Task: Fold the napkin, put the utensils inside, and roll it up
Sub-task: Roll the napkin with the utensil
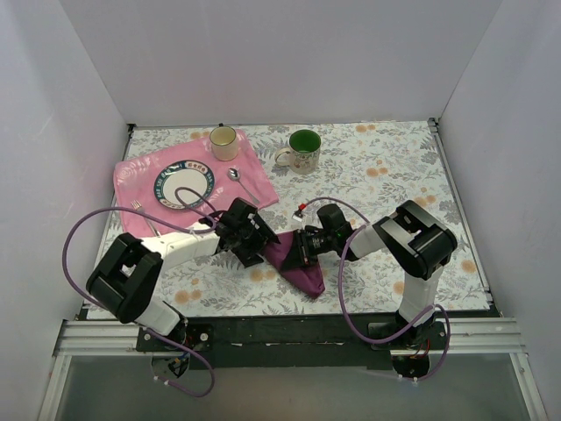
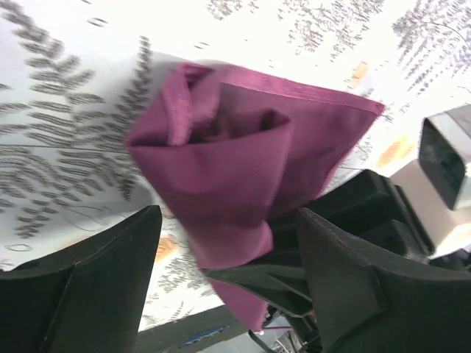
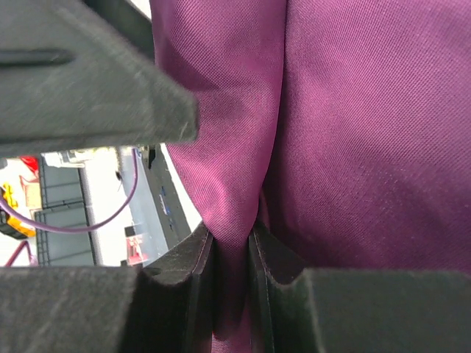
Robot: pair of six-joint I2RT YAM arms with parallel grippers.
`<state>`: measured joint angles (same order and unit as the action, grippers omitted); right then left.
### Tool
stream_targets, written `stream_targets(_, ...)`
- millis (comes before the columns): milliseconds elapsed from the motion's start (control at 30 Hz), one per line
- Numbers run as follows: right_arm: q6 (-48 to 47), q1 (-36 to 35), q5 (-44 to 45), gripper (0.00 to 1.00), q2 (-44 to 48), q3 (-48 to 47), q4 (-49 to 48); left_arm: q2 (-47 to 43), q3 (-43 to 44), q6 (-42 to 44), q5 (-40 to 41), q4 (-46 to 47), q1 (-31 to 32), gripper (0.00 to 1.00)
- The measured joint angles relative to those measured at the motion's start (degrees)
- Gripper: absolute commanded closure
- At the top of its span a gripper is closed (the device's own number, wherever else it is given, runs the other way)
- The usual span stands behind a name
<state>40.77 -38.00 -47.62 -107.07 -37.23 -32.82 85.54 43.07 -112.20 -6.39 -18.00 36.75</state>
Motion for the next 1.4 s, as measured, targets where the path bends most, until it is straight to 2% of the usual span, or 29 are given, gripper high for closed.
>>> stream_targets(100, 1.57, -0.26, 0.48, 0.99, 0.00, 0.31, -0.87, 1.05, 1.92, -0.96, 1.29, -0.83, 0.98, 0.39)
stream_targets(133, 1.97, -0.35, 0.61, 0.99, 0.00, 0.31, -1.07, 1.66, 2.38, -1.18, 1.60, -0.90, 1.29, 0.50)
stream_targets(267, 2.62, -0.44, 0.96, 0.96, 0.00, 0.28, -1.29, 3.89, 2.73, -1.97, 3.91, -1.99, 2.08, 0.59)
stream_targets(367, 2.47, -0.44, 1.03, 0.92, 0.00, 0.28, -1.25, 4.02, 3.08, -2.05, 5.81, -2.78, 2.25, 0.70)
stream_targets(467, 0.81, -0.68, 1.86, 0.82, 0.55, -0.66, 1.77, 4.48, 3.96, -1.55, 6.60, -3.15, 2.62, 0.78)
stream_targets(600, -5.64, -1.25, 4.79, 0.63, 2.27, -5.14, 13.09, 5.57, 5.14, -0.61, 7.15, -3.82, 2.69, 0.80)
stream_targets(867, -20.09, -5.46, 22.32, 0.45, 8.33, -16.09, 39.89, 5.81, 5.44, -0.07, 7.91, -4.72, 2.69, 0.82)
stream_targets(900, -21.07, -5.97, 24.11, 0.35, 8.90, -16.83, 41.97, 5.81, 5.46, -0.07, 7.91, -4.72, 2.69, 0.82)
stream_targets(1000, -24.50, -8.24, 31.39, 0.31, 10.86, -19.58, 48.94, 5.88, 5.60, 0.00, 7.89, -4.85, 2.69, 0.82)
stream_targets(1167, -28.70, -14.23, 44.44, 0.26, 15.06, -20.57, 52.68, 6.10, 6.08, 0.39, 7.89, -5.49, 2.69, 0.82)
stream_targets(1200, -29.70, -16.28, 47.93, 0.09, 16.33, -20.00, 51.82, 6.19, 6.27, 0.50, 7.89, -5.60, 2.69, 0.82)
stream_targets(1233, -29.79, -18.18, 50.84, 0.03, 17.42, -19.23, 50.80, 6.25, 6.34, 0.59, 7.80, -5.68, 2.69, 0.82)
stream_targets(1400, -34.73, -27.50, 63.73, 0.02, 19.67, -14.14, 45.11, 6.69, 6.64, 0.81, 7.43, -5.97, 2.43, 0.82)
